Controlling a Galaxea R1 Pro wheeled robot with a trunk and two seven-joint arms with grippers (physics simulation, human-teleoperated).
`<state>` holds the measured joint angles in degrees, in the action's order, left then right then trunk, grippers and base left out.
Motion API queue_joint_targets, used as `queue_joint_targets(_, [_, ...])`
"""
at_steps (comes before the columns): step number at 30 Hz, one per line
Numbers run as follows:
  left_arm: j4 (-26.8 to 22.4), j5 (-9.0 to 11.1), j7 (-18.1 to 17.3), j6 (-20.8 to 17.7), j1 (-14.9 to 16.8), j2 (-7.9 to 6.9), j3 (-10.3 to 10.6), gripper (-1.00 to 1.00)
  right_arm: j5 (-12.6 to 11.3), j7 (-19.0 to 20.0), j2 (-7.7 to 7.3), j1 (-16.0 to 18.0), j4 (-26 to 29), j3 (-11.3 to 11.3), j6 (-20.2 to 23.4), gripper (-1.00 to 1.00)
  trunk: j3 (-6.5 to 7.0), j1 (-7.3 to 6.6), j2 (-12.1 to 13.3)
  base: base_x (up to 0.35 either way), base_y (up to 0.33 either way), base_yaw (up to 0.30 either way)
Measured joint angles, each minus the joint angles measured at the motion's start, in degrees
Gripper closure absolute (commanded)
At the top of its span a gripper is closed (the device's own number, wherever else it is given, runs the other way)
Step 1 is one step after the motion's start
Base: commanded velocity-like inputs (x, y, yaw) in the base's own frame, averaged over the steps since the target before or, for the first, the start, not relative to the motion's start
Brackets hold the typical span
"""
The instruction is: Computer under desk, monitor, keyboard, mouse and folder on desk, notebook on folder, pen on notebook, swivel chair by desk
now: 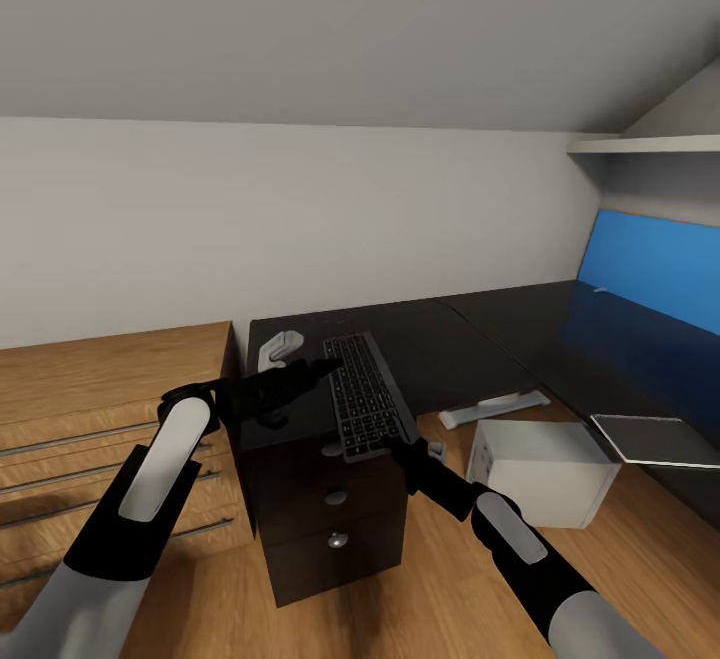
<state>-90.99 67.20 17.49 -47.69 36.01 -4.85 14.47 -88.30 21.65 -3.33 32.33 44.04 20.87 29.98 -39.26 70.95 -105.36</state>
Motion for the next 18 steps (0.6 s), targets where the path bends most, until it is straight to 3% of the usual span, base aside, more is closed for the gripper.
queue_joint_targets(8, [0.4, -0.21, 0.03, 0.09, -0.02, 0.01, 0.03, -1.0, 0.05, 0.03, 0.02, -0.01, -0.02, -0.05, 0.09, 1.0, 0.0, 0.0, 0.0, 0.003, 0.0, 0.0])
queue_joint_targets(18, [0.92, -0.04, 0.03, 0.09, -0.02, 0.06, 0.13, -1.0, 0.45, 0.09, 0.1, -0.02, -0.01, -0.12, 0.04, 1.0, 0.0, 0.0, 0.0, 0.121, 0.0, 0.0])
